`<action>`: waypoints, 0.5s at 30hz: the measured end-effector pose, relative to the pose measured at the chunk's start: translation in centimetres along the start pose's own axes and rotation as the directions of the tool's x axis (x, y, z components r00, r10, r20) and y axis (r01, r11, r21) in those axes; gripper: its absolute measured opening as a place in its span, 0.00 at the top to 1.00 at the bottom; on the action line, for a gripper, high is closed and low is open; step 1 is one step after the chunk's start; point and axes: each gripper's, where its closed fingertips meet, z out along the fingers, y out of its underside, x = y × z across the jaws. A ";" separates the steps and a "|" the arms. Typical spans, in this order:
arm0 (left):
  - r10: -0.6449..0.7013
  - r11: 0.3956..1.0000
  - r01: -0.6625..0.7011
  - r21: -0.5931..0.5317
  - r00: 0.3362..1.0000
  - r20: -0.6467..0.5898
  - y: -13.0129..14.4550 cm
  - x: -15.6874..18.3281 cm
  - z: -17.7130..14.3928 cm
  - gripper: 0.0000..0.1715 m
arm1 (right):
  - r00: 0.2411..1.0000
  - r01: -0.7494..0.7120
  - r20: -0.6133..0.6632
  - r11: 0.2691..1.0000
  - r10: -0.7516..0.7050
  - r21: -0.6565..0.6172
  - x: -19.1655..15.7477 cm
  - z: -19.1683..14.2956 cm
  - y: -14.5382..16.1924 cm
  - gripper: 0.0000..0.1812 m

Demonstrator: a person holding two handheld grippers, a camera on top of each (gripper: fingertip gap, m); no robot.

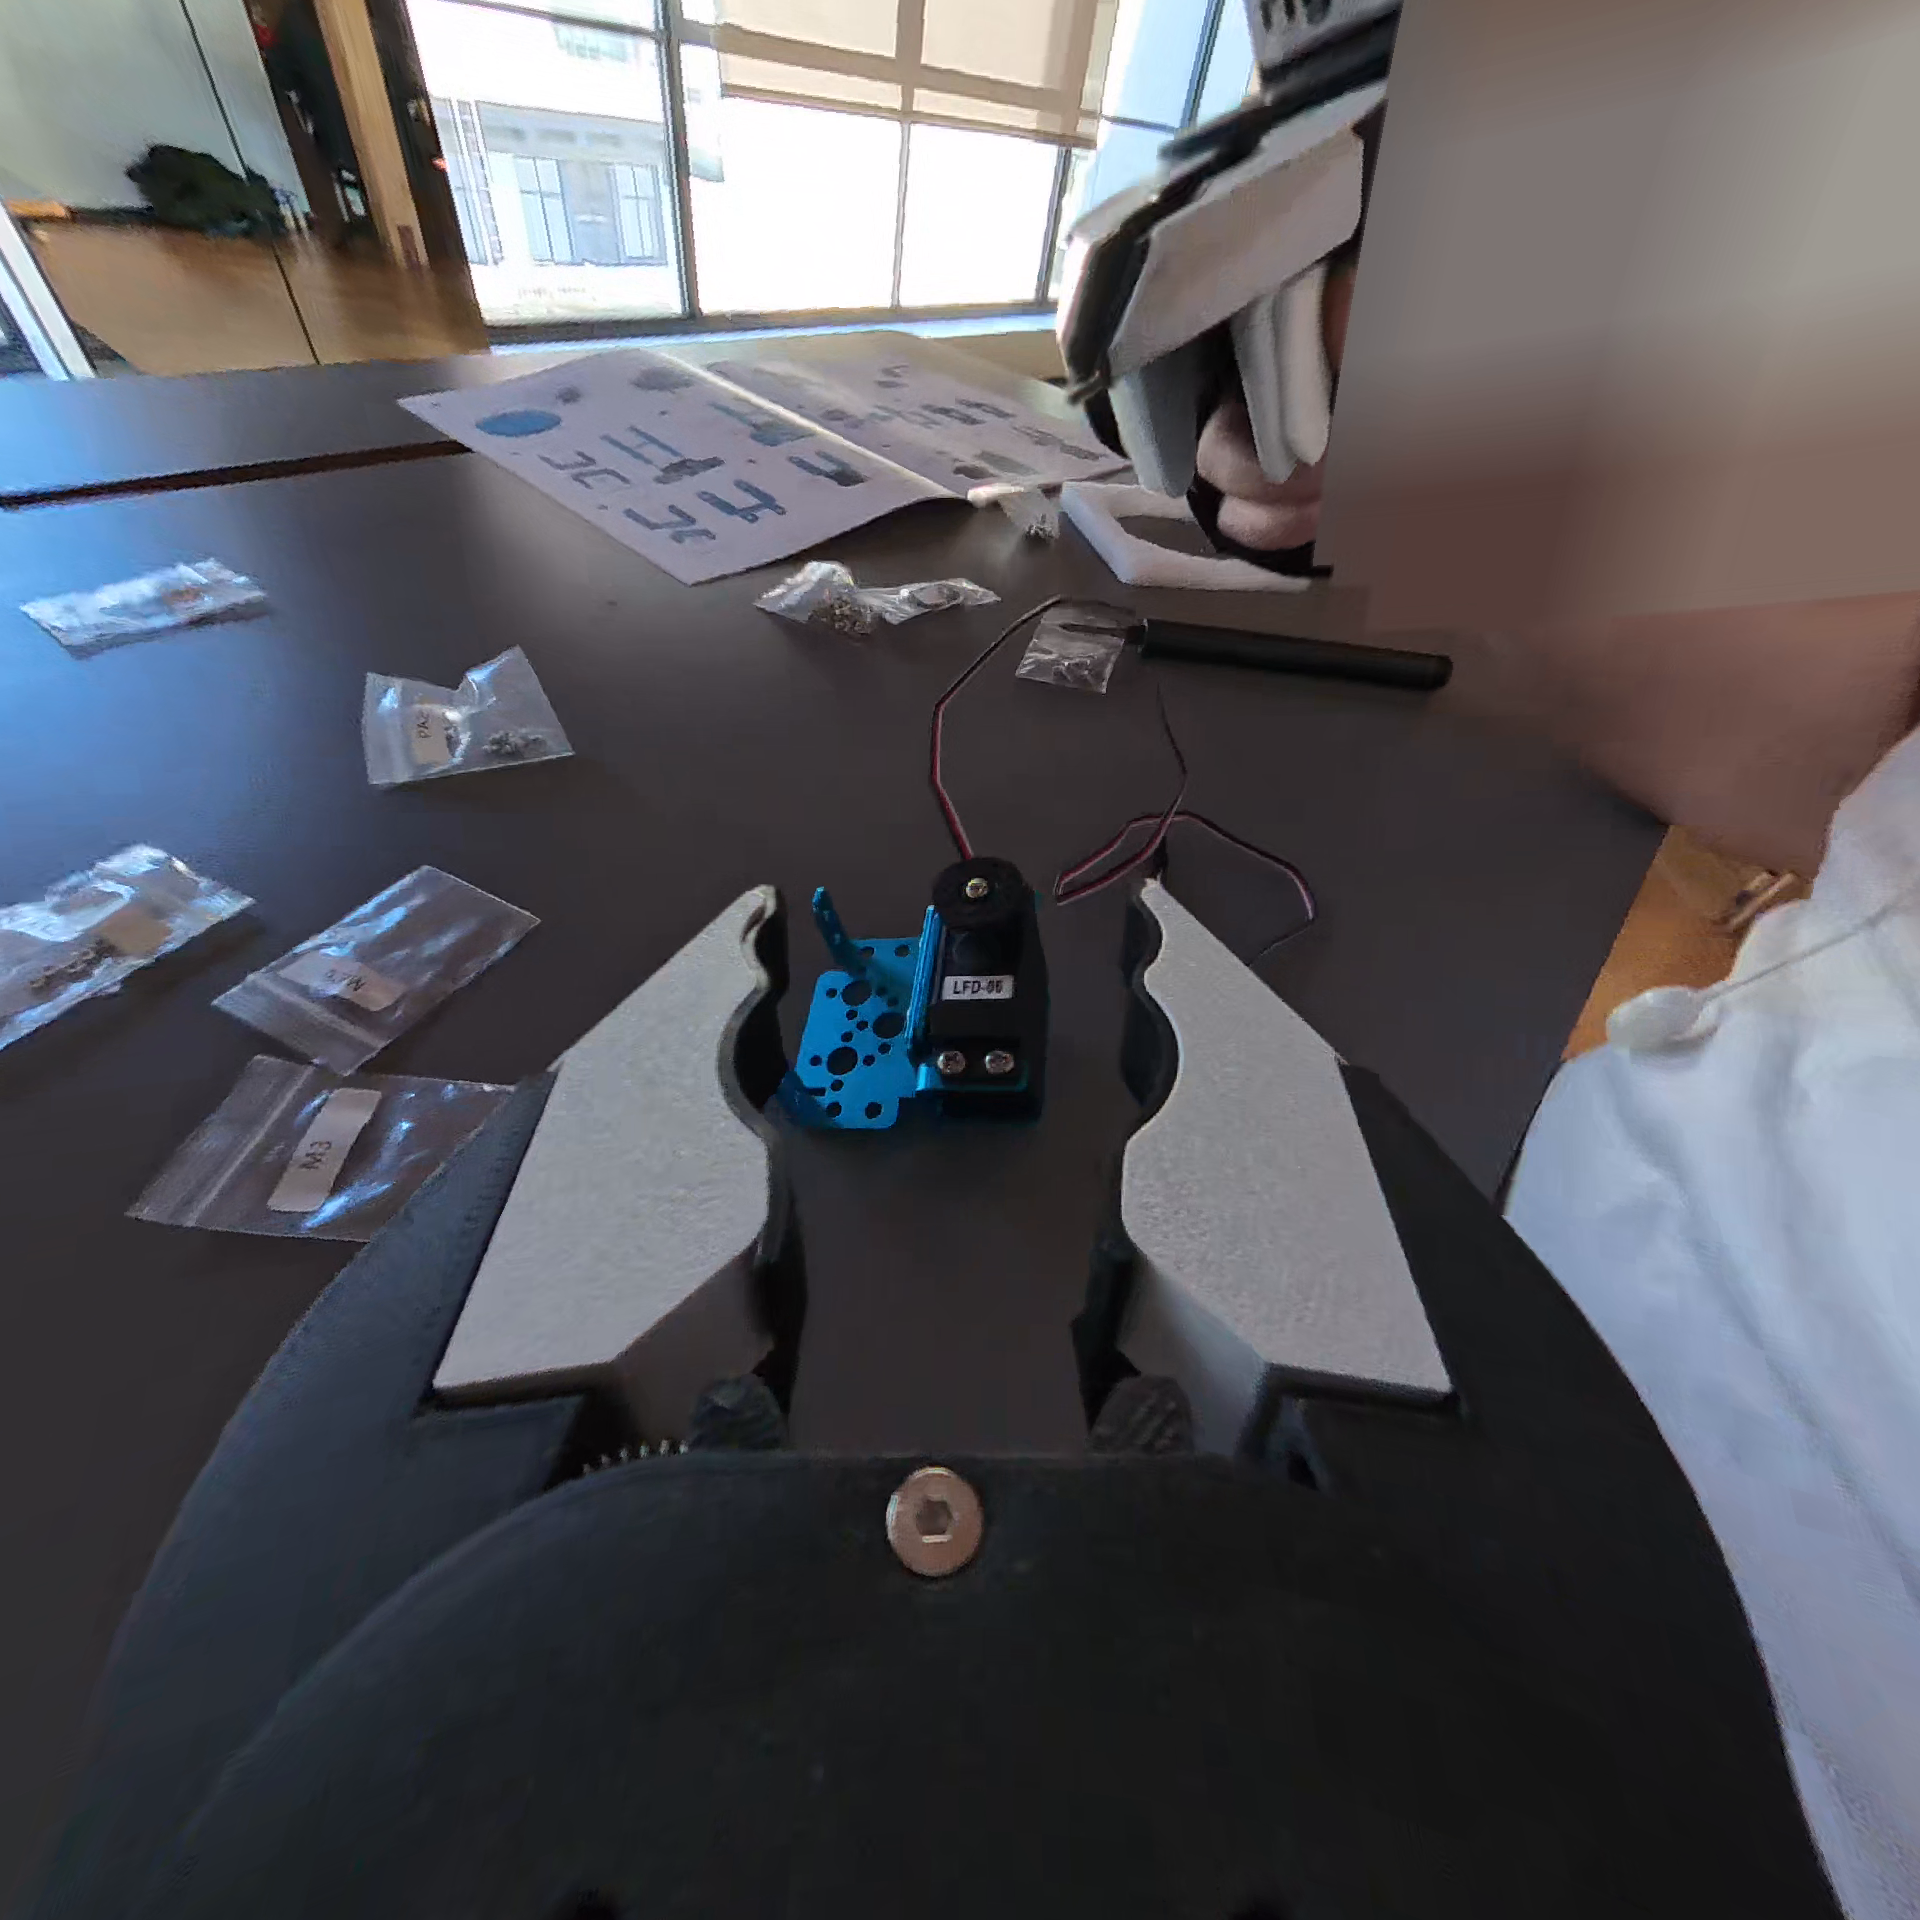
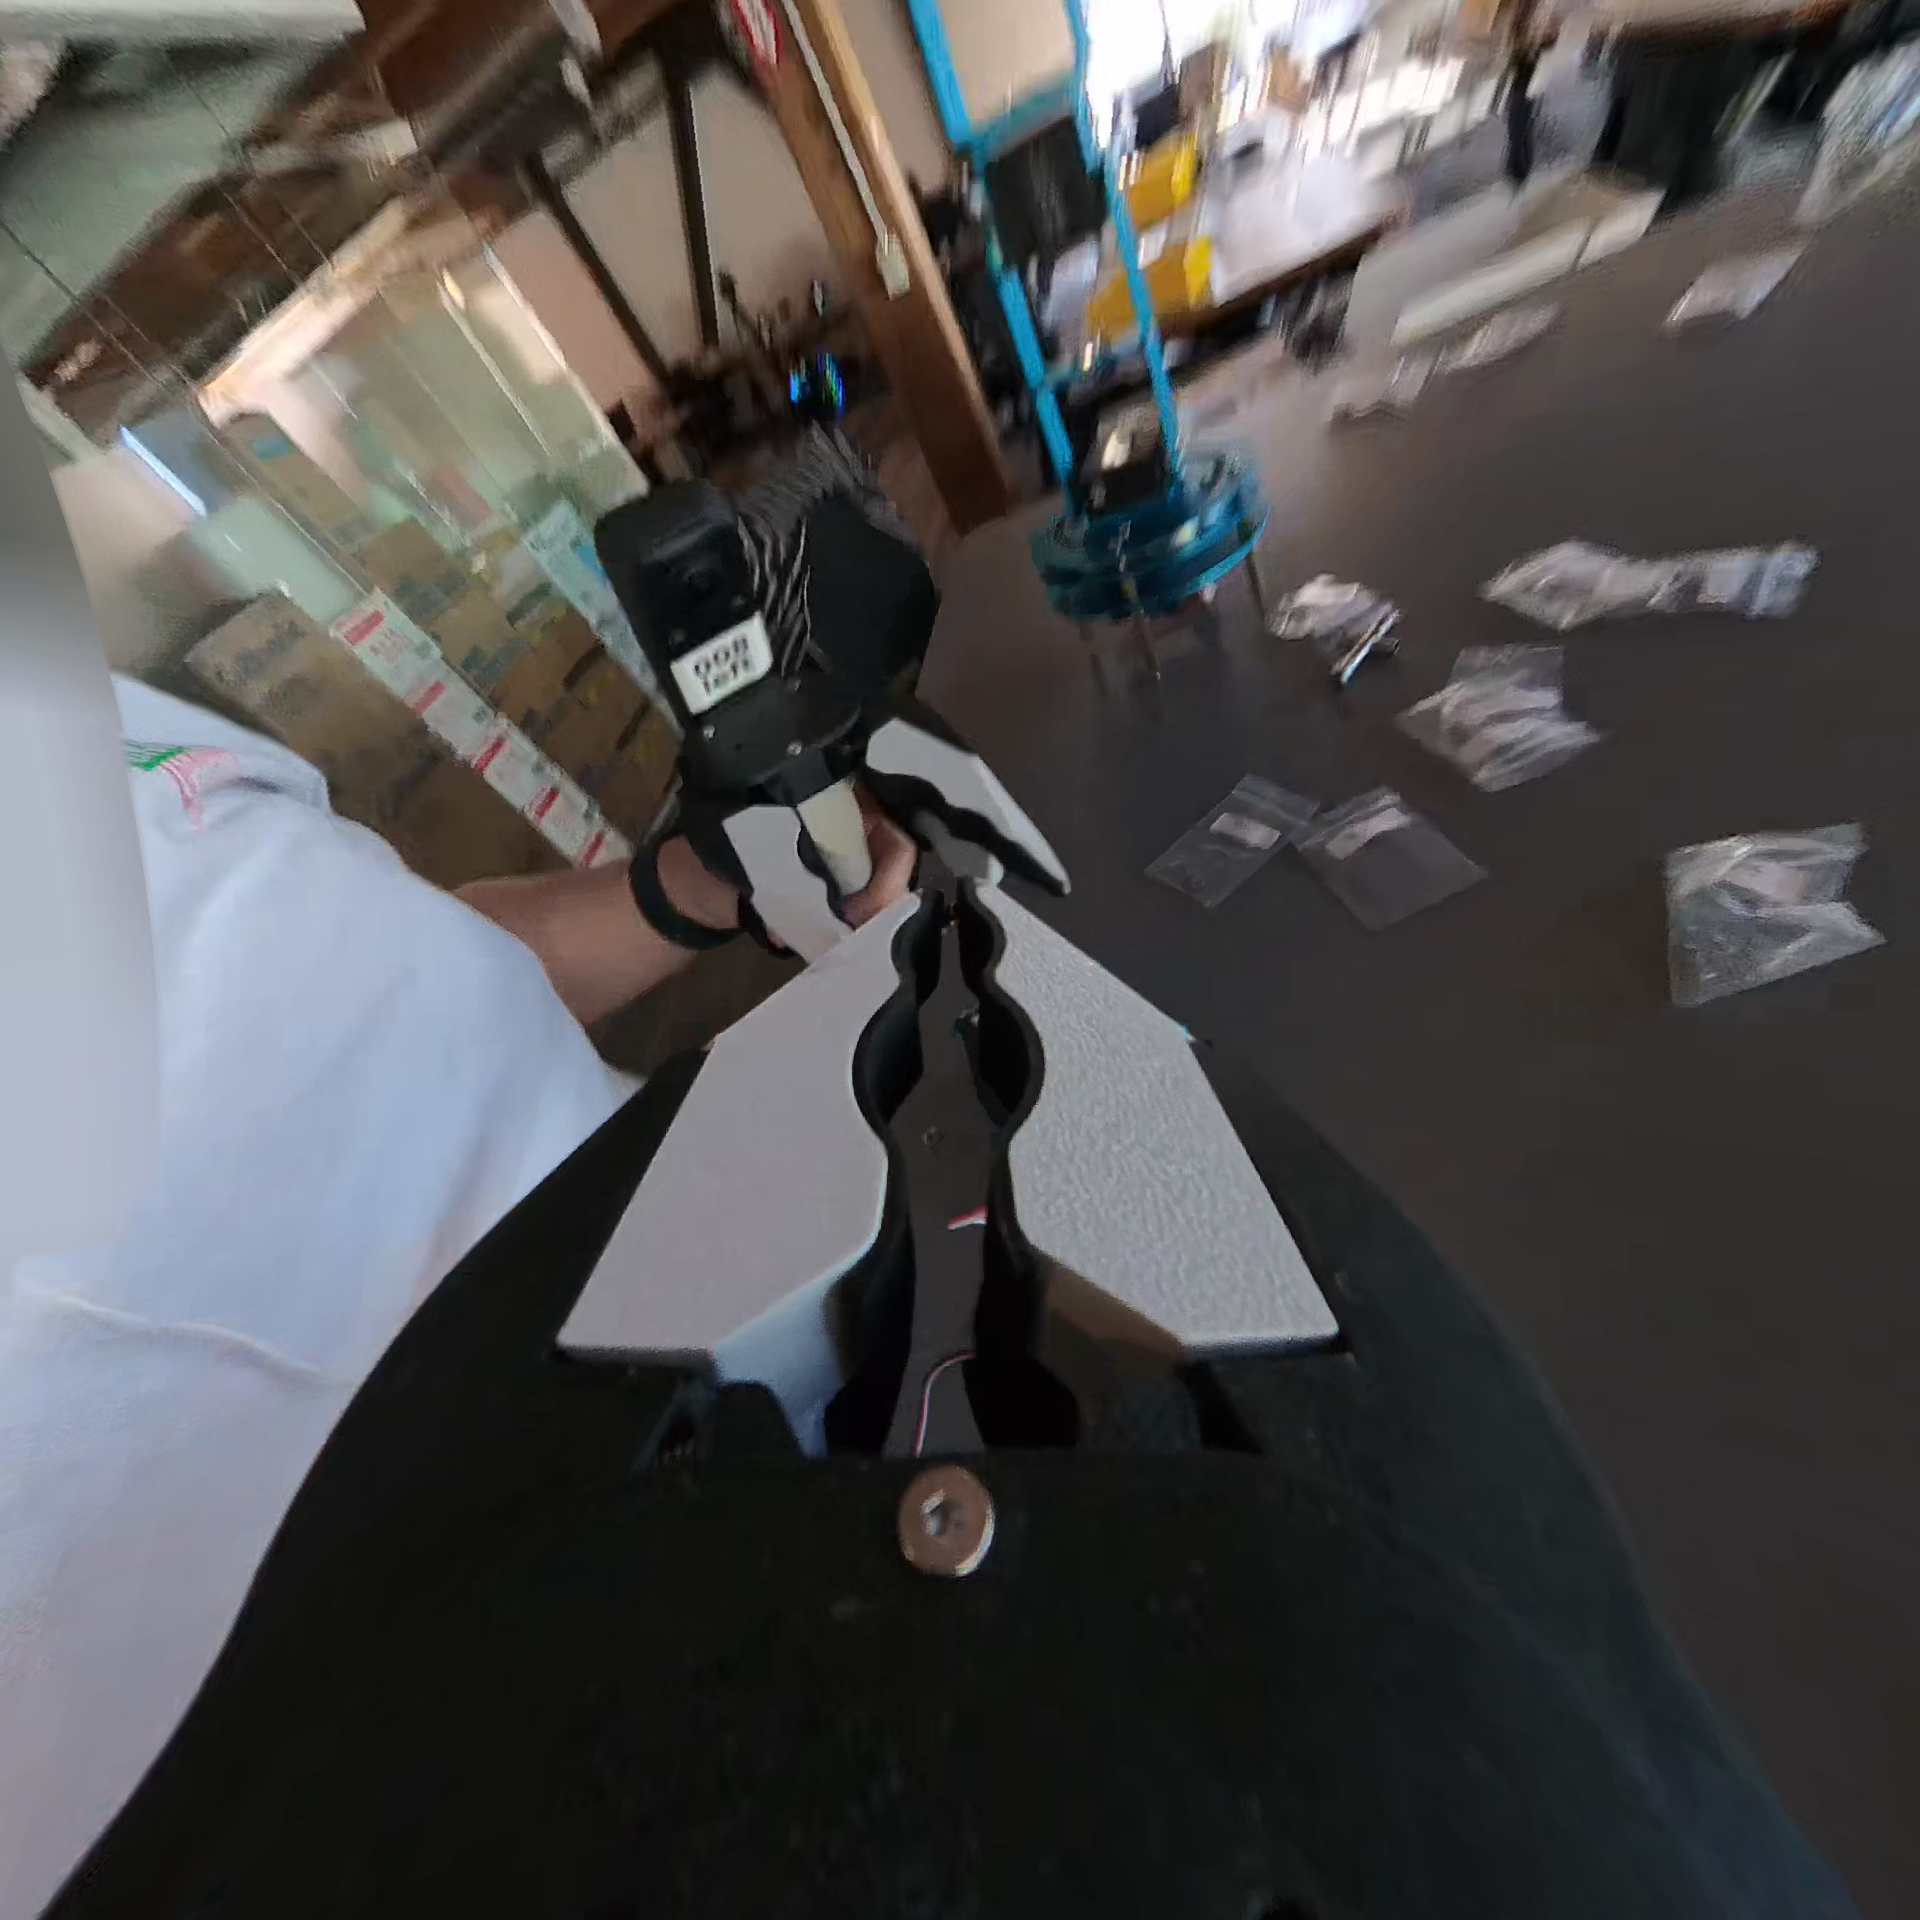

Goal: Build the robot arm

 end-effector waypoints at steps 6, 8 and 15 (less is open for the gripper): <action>-0.047 0.997 0.043 -0.059 0.996 -0.070 0.6 -0.2 0.6 0.69 | 0.998 -0.048 0.015 0.928 0.058 -0.370 1.6 4.6 4.6 0.99; -0.062 0.995 0.053 -0.089 0.993 -0.096 1.0 0.0 1.0 0.69 | 0.996 -0.032 0.060 0.898 0.065 -0.438 1.8 5.1 5.2 0.99; -0.096 0.974 0.069 -0.215 0.989 -0.116 2.7 0.5 2.4 0.76 | 0.969 0.039 0.229 0.850 0.097 -0.526 2.9 5.5 4.8 0.99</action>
